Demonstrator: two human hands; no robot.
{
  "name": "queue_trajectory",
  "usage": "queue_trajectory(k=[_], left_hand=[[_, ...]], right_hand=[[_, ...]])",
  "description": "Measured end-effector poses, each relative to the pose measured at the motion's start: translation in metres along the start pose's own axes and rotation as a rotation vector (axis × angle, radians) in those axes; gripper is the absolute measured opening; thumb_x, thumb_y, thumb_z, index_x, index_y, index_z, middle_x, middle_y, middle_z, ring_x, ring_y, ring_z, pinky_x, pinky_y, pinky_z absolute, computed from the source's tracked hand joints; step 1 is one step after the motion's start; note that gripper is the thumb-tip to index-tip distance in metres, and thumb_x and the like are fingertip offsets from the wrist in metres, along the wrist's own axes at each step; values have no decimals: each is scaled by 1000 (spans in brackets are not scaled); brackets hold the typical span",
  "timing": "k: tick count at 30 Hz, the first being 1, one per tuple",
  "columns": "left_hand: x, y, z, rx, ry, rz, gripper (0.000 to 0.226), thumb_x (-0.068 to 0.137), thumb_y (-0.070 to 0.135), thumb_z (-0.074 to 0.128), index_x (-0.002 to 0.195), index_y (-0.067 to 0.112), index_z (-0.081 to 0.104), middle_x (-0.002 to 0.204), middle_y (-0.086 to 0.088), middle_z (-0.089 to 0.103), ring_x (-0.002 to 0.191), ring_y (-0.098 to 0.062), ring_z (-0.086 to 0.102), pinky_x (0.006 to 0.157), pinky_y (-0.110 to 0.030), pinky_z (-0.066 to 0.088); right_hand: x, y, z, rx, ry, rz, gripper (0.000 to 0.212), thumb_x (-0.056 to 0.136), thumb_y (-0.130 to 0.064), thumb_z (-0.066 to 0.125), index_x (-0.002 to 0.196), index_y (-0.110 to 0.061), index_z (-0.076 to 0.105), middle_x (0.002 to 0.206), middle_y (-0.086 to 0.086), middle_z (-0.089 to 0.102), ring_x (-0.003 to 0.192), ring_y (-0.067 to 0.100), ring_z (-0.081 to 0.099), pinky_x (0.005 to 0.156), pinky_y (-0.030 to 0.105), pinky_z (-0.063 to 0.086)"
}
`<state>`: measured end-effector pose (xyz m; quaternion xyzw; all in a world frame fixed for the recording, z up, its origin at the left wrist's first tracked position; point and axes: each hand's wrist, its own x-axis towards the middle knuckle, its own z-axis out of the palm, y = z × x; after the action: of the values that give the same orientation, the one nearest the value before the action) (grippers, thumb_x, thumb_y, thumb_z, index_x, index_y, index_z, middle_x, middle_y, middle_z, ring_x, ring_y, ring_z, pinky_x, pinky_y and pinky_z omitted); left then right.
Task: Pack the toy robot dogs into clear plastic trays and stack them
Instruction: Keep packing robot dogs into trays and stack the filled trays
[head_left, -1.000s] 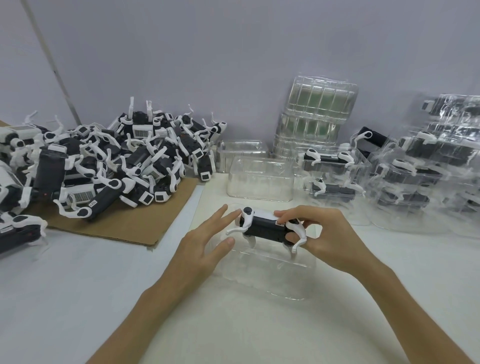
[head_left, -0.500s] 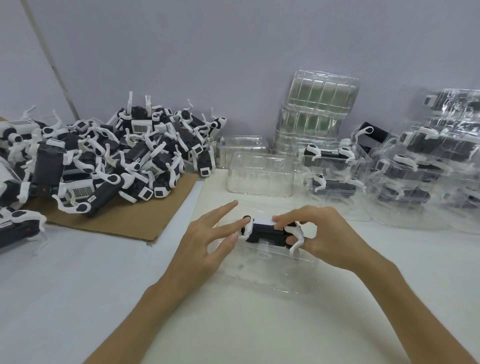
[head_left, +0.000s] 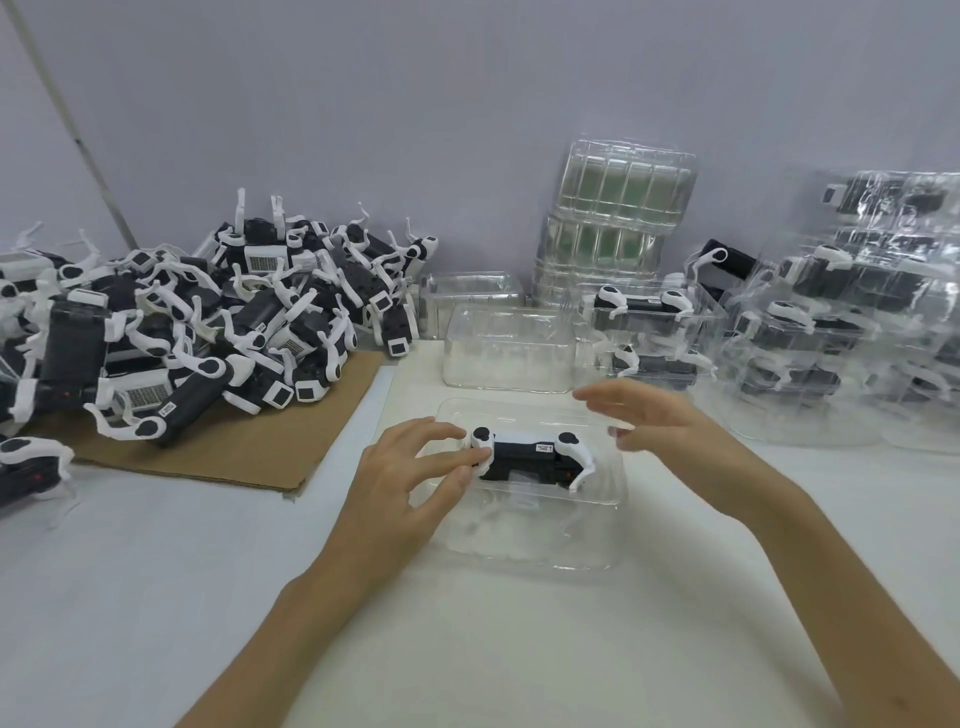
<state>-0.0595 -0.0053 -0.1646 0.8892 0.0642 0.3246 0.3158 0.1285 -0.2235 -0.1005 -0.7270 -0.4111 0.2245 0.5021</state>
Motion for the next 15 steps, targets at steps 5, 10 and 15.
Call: queue_trajectory(k=[5,10,15], left_hand=[[1,-3,-1,-9,17,-7,32,94,53,43,114,48,67,126,24,56,130,-2,39,110,-23,27],[-1,0,-2,-3,10,-8,33,94,49,43,118,48,65,126,25,54,129,-2,39,108,-12,23],[-1,3,-3,-6,5,-26,33,93,52,43,118,49,65,127,26,53,129,-2,40,106,-10,23]], right_hand=[[3,-3,9,29,280,-103,32,94,-30,61,124,-41,62,133,-23,59,126,-8,49,99,20,37],[8,9,31,-192,136,9,42,93,-25,68,131,-40,57,138,-23,49,133,-1,40,105,23,34],[4,6,31,-340,271,-30,46,90,-25,72,131,-36,56,138,-20,49,129,-1,43,110,30,35]])
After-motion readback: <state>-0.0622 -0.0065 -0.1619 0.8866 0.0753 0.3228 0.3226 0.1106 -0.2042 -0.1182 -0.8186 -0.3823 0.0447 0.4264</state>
